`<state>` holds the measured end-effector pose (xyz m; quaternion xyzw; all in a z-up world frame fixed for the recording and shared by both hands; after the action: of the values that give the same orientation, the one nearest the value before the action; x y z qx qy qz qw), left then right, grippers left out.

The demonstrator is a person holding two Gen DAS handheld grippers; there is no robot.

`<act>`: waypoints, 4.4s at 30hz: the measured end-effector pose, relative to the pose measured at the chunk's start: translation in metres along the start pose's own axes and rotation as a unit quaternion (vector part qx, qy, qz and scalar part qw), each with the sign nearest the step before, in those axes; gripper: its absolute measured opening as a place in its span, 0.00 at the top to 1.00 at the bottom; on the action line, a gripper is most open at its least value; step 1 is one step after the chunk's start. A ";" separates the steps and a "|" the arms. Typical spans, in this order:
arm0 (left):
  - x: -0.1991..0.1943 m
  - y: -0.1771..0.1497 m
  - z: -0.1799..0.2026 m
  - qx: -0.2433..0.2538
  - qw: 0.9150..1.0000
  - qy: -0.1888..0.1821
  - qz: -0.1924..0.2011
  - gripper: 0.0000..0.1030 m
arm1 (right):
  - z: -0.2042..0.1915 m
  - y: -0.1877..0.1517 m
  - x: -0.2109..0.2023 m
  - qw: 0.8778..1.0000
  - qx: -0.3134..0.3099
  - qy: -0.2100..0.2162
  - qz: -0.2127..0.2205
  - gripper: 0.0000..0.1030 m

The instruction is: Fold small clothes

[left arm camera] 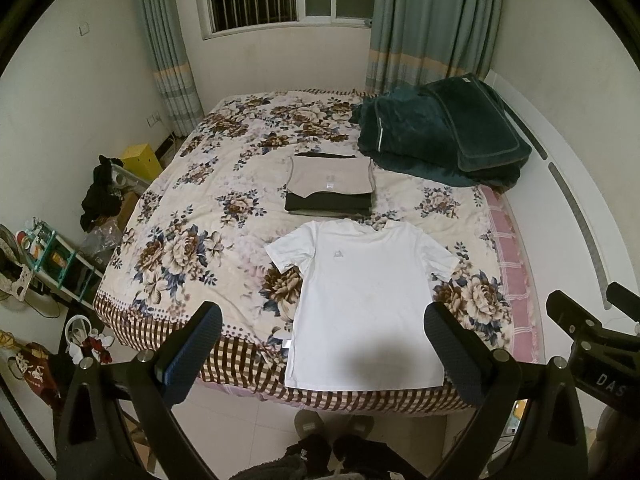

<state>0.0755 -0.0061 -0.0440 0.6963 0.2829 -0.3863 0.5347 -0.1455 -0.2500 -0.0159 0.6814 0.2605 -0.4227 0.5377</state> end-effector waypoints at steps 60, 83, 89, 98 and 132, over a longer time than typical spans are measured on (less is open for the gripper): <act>0.485 -0.076 -0.016 -0.106 0.960 0.112 -0.232 0.00 | 0.228 -0.051 0.637 0.781 0.572 0.112 -0.223 0.09; 0.587 -0.142 -0.057 -0.108 0.961 0.124 -0.223 0.00 | -0.040 0.078 0.792 0.988 0.055 0.058 -0.130 0.92; 0.579 -0.155 -0.101 -0.140 0.956 0.127 -0.224 0.00 | -0.107 0.033 0.788 0.952 0.007 0.150 -0.267 0.62; 0.589 -0.167 -0.124 -0.166 0.950 0.129 -0.232 0.00 | -0.070 0.061 0.826 0.941 0.192 0.141 -0.242 0.46; 0.619 0.000 0.008 0.019 0.999 -0.043 -0.027 0.95 | -0.022 -0.075 0.799 0.889 0.299 0.115 -0.326 0.46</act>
<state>0.4091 -0.0257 -0.5654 0.6813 0.2709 -0.4349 0.5227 0.2051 -0.2868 -0.7373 0.7302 0.3895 -0.5510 0.1070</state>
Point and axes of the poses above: each gripper's, at about its wrist camera, not at the fingertips, and x roughly the way its jaws point, z to its right, y to its top, the point moved 9 cm from there along x, roughly the way its jaws point, and after that the axes turned 13 degrees about x, right-handed, at the moved point
